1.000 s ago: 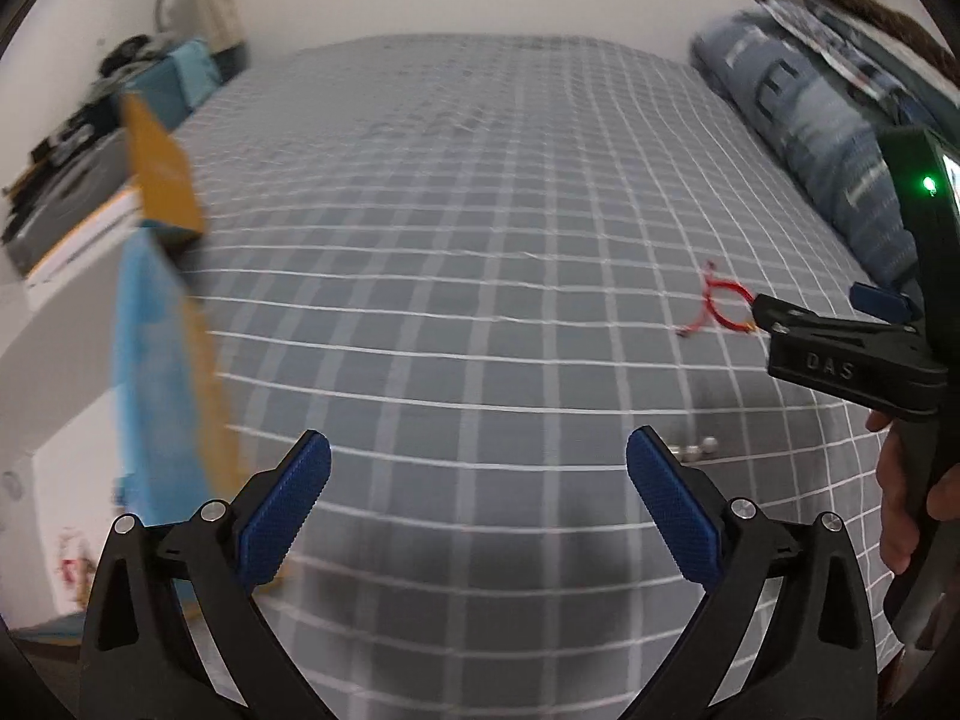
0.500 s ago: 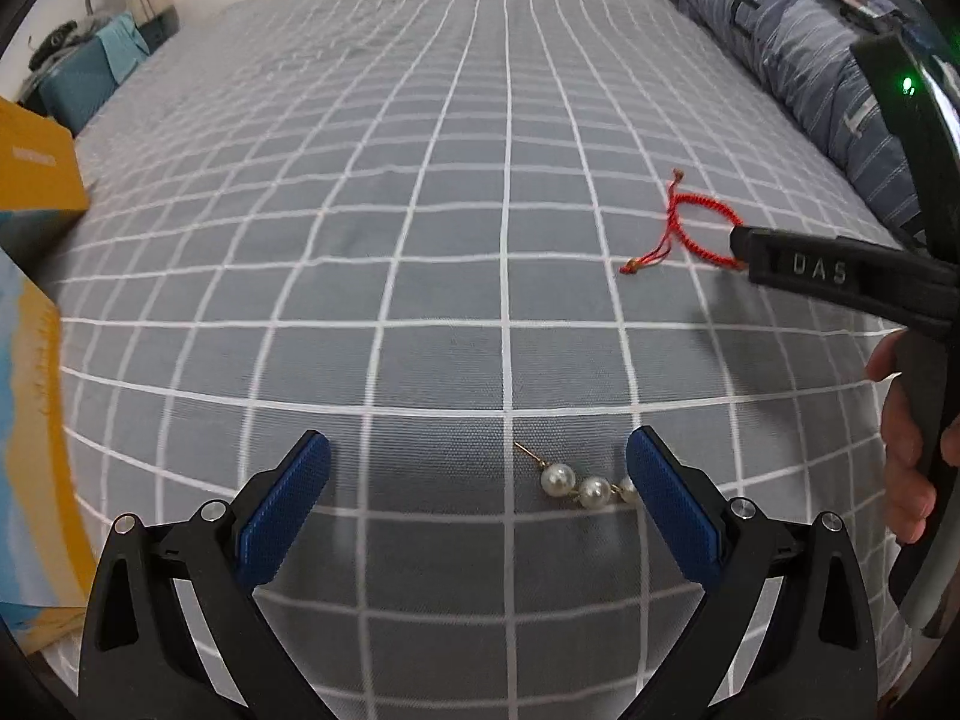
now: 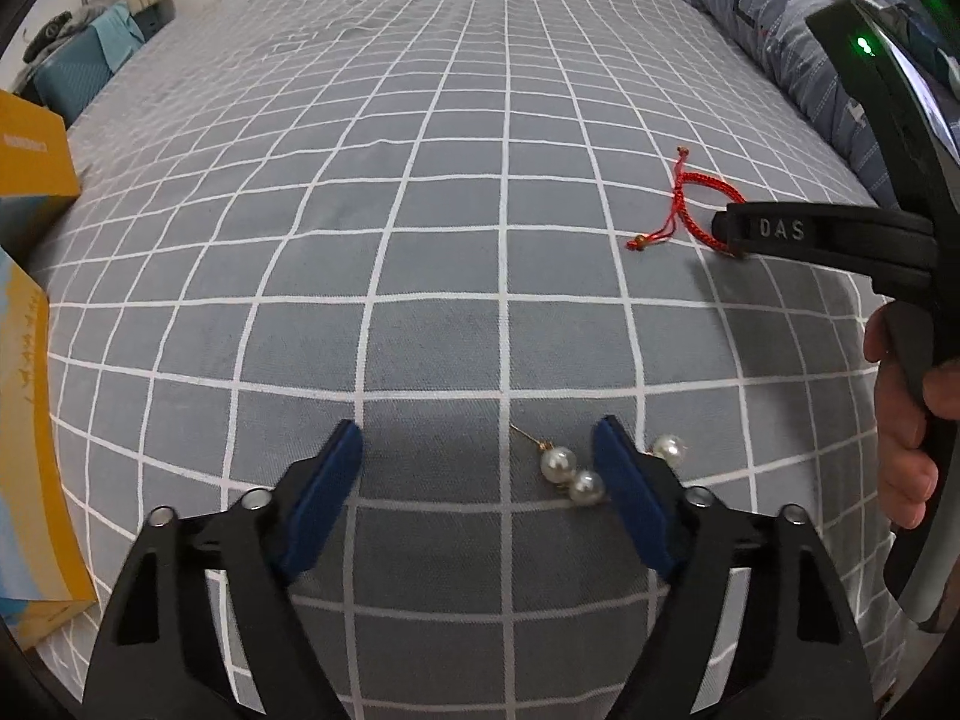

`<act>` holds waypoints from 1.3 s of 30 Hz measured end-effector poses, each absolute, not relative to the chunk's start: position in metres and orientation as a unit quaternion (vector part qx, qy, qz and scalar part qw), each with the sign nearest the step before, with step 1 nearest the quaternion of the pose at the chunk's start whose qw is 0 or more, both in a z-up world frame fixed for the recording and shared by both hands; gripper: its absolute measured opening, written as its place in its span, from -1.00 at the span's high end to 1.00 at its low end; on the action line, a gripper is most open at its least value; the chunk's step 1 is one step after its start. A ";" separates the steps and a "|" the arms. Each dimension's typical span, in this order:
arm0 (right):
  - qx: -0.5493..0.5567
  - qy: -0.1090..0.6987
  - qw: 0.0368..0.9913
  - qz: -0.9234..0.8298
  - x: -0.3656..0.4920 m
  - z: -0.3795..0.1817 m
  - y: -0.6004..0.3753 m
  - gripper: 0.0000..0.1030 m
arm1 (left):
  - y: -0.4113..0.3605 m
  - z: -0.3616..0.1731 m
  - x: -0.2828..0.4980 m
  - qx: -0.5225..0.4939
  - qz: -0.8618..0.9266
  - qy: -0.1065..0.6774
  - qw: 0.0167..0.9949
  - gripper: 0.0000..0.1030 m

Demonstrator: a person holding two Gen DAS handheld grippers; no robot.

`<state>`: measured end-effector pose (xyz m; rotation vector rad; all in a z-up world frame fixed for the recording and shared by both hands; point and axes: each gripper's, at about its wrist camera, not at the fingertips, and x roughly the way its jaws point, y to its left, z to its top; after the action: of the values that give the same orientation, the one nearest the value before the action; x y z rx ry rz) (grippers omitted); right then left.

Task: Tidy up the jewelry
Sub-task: 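Grasp pearl strand with left tool while right tool grasps red charm bracelet, then carry pearl strand and red charm bracelet into the box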

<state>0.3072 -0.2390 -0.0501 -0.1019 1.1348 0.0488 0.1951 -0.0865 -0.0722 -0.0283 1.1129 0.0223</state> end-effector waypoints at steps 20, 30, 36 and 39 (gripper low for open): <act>-0.088 0.534 0.841 0.017 0.302 -0.046 -0.229 0.85 | -0.089 -0.059 0.180 -0.010 -0.026 0.514 0.858 0.76; -0.085 0.531 0.843 0.008 0.295 -0.041 -0.227 0.85 | -0.087 -0.051 0.179 -0.007 -0.034 0.508 0.860 0.76; -0.085 0.523 0.848 0.007 0.289 -0.029 -0.223 0.85 | -0.081 -0.032 0.177 -0.016 -0.041 0.494 0.868 0.76; -0.086 0.516 0.852 0.007 0.284 -0.018 -0.219 0.85 | -0.075 -0.019 0.174 -0.016 -0.036 0.487 0.872 0.76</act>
<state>0.2839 -0.2189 -0.0175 -0.1818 1.0867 0.0154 0.1745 -0.0753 -0.0189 -0.0326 1.0186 -0.0750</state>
